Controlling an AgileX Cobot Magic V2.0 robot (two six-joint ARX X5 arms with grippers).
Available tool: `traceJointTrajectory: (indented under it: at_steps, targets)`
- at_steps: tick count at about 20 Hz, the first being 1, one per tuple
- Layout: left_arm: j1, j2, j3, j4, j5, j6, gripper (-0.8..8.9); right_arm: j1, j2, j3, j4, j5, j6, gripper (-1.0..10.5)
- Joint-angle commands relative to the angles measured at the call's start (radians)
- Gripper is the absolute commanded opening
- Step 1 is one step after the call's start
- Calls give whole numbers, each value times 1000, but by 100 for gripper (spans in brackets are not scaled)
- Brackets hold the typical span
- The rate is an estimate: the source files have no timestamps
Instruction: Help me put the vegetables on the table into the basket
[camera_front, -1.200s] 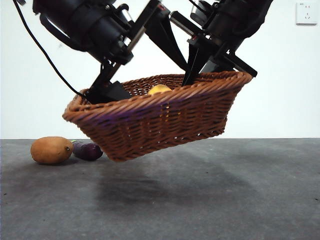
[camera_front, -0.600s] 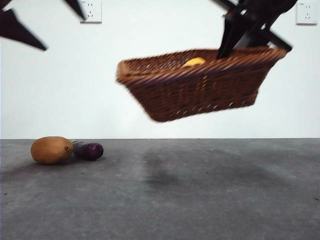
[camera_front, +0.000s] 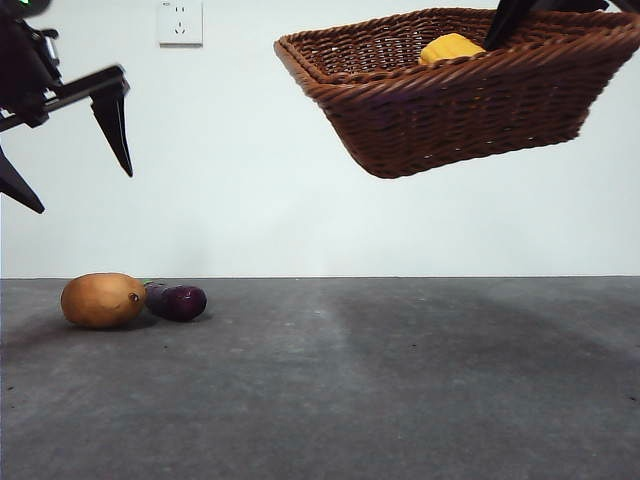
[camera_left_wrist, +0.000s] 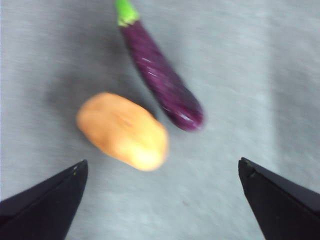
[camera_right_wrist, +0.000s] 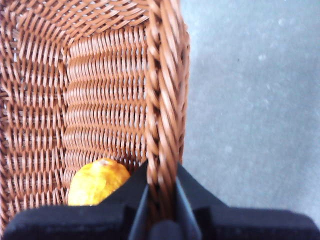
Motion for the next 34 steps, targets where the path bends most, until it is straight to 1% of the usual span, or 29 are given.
traceJointTrajectory:
  at_steps: [1,3,5,9,12,16,19,24,34]
  targets:
    - [2,86,100,-116,-61,-27,506,3,-20,5,19,-11,-21,-12]
    - [2,142,157,-172,-65,-68,506,3,-23,5,19,-11,-30,-12]
    - [2,178,168,-164,-62,-124,506,3,-23,5,20,-11,-37,-12]
    - [-10,257,169,-140,-59,-189,507,3,-23,5,18,-11,-55,-12]
    - [-17,296,169,-115,-60,-197,507,3,-23,5,9,-11,-74,-12]
    - [-21,335,169,-84,-59,-237,507,3,-23,5,-2,-14,-90,-12]
    - [-21,361,169,-79,-63,-239,507,3,-23,5,-10,-15,-107,-12]
    - [-21,367,169,-34,-65,-269,507,3,-24,5,-11,-19,-111,-12]
    - [-25,413,169,-28,-73,-291,502,3,-24,5,-29,-19,-124,-12]
